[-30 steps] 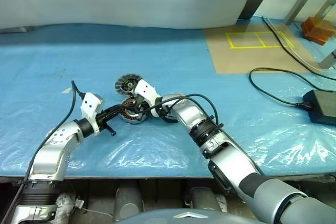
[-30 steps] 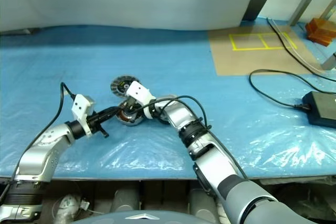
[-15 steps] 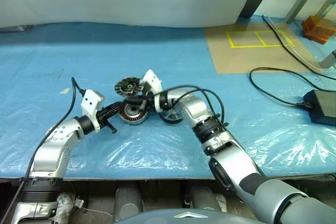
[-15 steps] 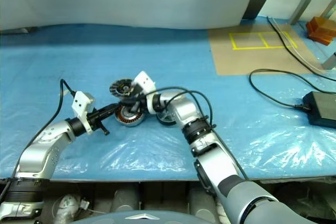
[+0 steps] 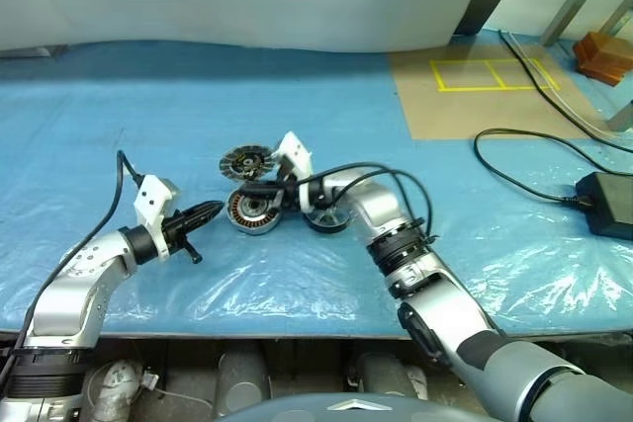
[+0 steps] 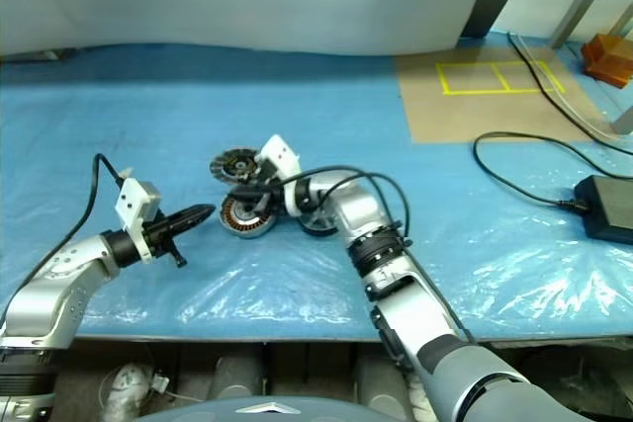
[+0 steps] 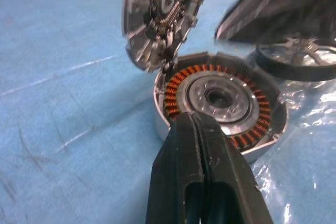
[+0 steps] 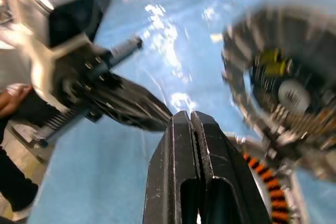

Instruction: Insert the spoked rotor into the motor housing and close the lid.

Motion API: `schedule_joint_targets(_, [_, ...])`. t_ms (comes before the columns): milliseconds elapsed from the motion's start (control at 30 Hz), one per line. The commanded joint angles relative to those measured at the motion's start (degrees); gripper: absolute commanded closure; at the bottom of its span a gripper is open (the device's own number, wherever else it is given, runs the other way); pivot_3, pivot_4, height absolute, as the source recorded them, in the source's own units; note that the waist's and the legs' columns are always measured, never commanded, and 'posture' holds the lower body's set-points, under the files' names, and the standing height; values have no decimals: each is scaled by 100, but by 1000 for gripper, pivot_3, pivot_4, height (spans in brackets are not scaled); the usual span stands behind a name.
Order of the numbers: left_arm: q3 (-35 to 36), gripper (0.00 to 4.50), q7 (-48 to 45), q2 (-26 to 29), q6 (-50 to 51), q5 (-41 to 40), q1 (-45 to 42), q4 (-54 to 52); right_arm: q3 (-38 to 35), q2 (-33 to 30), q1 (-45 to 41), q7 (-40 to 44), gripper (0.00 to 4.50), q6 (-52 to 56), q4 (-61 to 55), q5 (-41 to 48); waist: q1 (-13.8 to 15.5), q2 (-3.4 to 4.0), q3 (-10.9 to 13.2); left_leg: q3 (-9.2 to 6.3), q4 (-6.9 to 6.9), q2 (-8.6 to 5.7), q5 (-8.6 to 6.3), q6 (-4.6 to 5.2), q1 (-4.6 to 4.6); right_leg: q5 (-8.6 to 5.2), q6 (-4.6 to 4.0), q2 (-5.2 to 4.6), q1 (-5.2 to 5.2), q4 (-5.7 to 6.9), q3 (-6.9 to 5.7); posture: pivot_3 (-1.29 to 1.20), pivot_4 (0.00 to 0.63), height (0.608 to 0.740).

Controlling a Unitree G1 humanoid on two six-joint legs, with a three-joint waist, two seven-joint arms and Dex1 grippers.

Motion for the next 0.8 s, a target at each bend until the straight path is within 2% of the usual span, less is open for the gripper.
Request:
schedule_joint_targets(33, [103,4500,-106,115,157,-283,-30,-563,-2,-622,-163,473,4478,663,-895,282,5,-1,0,-1,-3,0,0,0,0,1,1,1,1,-2,-1,0,150,740])
schedule_joint_targets(133, [4,4500,-231,205,230,-342,53,-863,387,-1493,-96,1034,4478,642,-1463,73,15,-1,0,-1,-5,0,0,-1,1,1,2,3,1,-4,0,0,150,740])
schedule_joint_targets(267, [-18,4500,-503,377,345,-533,117,-1159,1004,-2783,88,1967,4478,-943,-1832,-600,24,-1,0,-1,-4,1,0,-1,1,1,2,3,1,-5,1,0,150,740])
schedule_joint_targets(333, [-94,4500,-587,431,347,-510,100,-1195,1054,-3043,-35,2310,4095,-1401,-1689,-635,-19,-1,0,0,0,1,0,0,3,1,2,4,0,0,5,0,150,740])
schedule_joint_targets(433, [-259,4500,-612,401,283,-390,95,-1131,1119,-3054,-285,2503,3289,-1833,-1182,-765,-71,-1,1,3,10,2,0,1,11,0,-1,8,0,12,15,0,150,740])
schedule_joint_targets(667, [-484,4500,-385,152,253,-293,146,-1209,1396,-2557,-894,2450,969,-2403,212,-1347,-36,-1,0,3,49,4,2,8,-5,-13,-25,5,0,21,15,0,150,740])
schedule_joint_targets(800, [-469,4500,-265,143,288,-278,262,-1293,1483,-2405,-1057,2459,969,-2713,706,-1588,-11,-2,0,0,49,5,5,13,-16,-13,-26,4,-2,17,9,0,150,740])
